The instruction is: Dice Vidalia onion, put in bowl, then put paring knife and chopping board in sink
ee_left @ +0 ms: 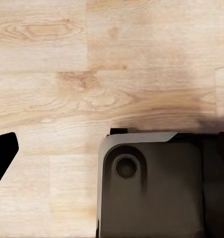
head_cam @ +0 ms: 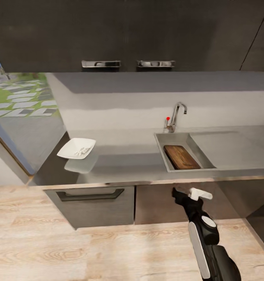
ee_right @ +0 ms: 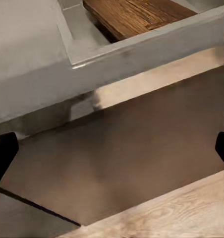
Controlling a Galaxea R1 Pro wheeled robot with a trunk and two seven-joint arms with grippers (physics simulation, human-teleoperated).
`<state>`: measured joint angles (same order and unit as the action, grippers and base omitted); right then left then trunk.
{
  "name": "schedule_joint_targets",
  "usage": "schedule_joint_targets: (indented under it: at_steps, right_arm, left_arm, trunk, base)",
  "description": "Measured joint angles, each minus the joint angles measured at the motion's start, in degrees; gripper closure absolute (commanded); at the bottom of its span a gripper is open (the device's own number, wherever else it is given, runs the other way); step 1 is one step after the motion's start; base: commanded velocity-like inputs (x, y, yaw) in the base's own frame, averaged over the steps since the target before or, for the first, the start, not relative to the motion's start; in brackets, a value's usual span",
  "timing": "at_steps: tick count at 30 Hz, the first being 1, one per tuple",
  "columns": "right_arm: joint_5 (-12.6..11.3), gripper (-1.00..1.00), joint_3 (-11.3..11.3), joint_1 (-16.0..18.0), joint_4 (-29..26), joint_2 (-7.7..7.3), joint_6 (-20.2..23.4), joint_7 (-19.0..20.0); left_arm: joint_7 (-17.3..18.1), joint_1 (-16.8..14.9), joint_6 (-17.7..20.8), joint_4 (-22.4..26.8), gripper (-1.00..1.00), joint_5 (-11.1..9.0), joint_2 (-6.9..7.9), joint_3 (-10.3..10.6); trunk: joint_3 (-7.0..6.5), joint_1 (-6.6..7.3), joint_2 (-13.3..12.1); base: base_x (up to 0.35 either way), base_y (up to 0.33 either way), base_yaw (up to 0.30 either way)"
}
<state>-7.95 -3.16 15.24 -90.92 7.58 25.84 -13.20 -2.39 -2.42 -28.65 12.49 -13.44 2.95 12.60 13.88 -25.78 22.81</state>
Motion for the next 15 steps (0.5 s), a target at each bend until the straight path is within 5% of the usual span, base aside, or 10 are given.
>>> schedule_joint_targets:
  at_steps: [5,7,11,15]
  right_arm:
    - [6.6,-1.00,0.2,-5.7,5.2,-0.05,-6.1,6.8]
    - [7.5,-1.00,0.1,-6.3,12.8,-0.16,-11.1,8.6]
    - [9.6,-1.00,0.2,-6.7,33.4,-0.73,-29.9,9.9]
    - [10.9,-1.00,0.2,-6.7,42.8,-0.90,-34.4,10.3]
  left_arm:
    - [-0.1,0.0,0.0,0.1,-1.00,0.0,0.00,0.0]
    - [-0.1,0.0,0.1,0.3,-1.00,0.0,0.03,-0.1]
    - [-0.1,0.0,0.1,0.8,-1.00,0.0,0.06,-0.2]
    - [-0.1,0.0,0.1,1.0,-1.00,0.0,0.01,-0.2]
  trunk:
    - [0.00,0.01,0.0]
    - [0.00,0.02,0.0]
    - [0.01,0.02,0.0]
    - [0.01,0.02,0.0]
  base:
    - [-0.169,0.000,0.000]
    - [-0.033,0.000,0.000]
    - [-0.008,0.000,0.000]
    - [-0.001,0.000,0.000]
